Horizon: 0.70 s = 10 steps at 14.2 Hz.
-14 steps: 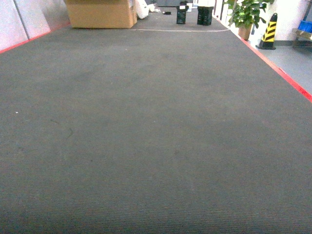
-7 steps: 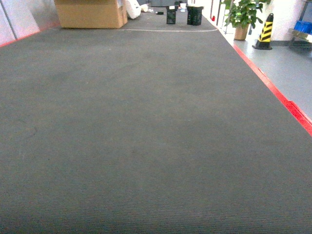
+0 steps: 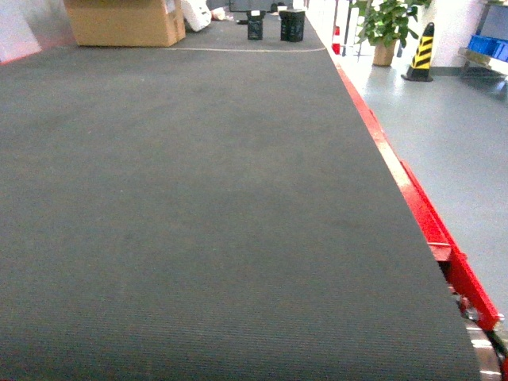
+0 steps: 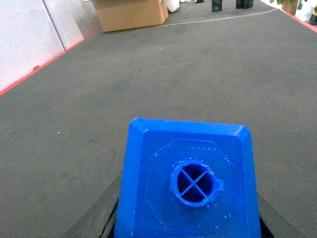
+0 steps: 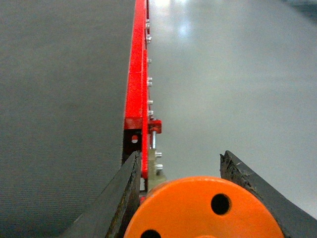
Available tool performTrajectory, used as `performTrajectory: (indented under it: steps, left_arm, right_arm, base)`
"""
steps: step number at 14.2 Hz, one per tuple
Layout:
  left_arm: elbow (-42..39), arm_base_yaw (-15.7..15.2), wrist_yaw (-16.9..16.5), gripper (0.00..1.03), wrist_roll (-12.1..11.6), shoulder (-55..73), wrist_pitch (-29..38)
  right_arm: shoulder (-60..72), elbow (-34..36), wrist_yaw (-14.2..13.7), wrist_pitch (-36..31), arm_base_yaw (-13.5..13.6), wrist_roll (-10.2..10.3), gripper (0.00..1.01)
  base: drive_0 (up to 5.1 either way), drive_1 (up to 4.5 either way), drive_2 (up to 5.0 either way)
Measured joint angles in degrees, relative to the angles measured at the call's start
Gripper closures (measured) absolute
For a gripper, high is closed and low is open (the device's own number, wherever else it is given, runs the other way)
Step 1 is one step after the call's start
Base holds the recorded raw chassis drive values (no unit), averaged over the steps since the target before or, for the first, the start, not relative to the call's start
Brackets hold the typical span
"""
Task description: Sort blue parts and orange caps into right shelf containers
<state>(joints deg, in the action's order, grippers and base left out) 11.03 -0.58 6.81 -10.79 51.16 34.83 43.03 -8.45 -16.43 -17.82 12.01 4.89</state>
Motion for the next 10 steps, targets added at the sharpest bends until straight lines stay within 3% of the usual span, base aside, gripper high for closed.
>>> performTrajectory:
  steps: [10]
  left_arm:
    - [0.0,0.0,0.0,0.58,0.0,-0.1,0.0]
  right_arm:
    - [0.0,0.0,0.0,0.0,0.0,0.0,0.58]
  base:
    - [5.0,-2.61,-2.3]
